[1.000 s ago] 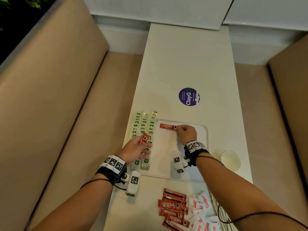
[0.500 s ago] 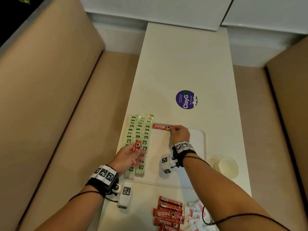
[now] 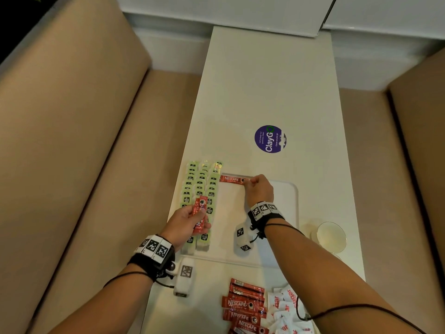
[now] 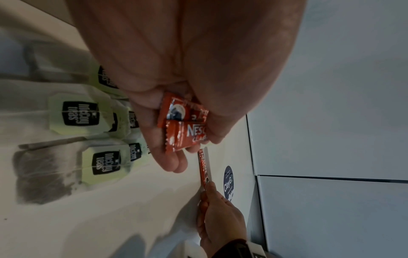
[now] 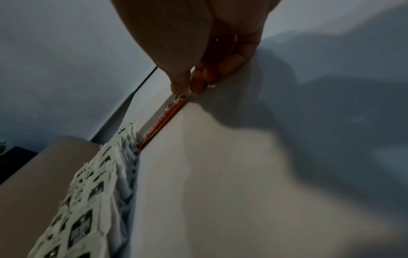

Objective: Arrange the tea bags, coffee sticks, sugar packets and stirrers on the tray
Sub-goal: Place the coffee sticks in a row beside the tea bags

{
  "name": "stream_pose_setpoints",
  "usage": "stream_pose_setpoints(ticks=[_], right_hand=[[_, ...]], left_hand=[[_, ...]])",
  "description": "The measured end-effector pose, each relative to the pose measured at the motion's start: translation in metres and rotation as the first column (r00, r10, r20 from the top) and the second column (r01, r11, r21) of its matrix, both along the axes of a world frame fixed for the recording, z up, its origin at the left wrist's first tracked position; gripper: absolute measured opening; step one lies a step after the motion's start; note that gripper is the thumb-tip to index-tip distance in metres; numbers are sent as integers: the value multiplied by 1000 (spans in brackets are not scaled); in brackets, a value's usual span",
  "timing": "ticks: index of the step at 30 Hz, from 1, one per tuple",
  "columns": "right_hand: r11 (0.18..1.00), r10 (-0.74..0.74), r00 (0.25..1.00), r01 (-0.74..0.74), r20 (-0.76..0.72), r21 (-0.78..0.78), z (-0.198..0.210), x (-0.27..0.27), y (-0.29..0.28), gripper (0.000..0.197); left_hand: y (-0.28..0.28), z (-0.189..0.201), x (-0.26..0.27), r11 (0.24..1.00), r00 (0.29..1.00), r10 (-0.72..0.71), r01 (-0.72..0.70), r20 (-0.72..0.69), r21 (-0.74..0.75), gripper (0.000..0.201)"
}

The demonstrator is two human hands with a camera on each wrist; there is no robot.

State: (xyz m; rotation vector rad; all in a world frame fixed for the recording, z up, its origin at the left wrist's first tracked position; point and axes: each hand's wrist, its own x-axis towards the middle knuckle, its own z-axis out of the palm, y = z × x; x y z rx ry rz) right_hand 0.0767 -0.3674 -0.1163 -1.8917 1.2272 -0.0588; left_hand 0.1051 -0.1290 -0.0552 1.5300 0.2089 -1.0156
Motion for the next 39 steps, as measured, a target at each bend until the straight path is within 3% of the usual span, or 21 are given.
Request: stream_pose_setpoints(ticks=[9,17,21,25,30,36,39], right_hand=[[995,-37,994,27,105,93,16,-25,7,19],[923,302,933,-338,198,184,35,-60,42,25],[869,325,899,-406,294,283,50,-73,60,38],[821,377,866,-476,328,314,57,-81,71,33],[870,267,909,-371,322,326,60,-88,70,24],[886,176,923,-300,342,354,66,-104,63,12],[880,177,927,-299,329,368,68,-110,62,6]], left_hand=[[-2,2,-9,999,997,-39,38,67,18,14],[-4,5,-13,996,989,-88,83,118,43,14],[-2,4,-18,986,978,-163,154,134,69,16],[3,3,-23,966,959,-258,252,120,63,17],[6,11,-28,956,944,-289,274,159,106,14],[11,15,-22,994,974,-108,101,198,45,12],[8,17,-18,996,965,-86,79,246,38,12]])
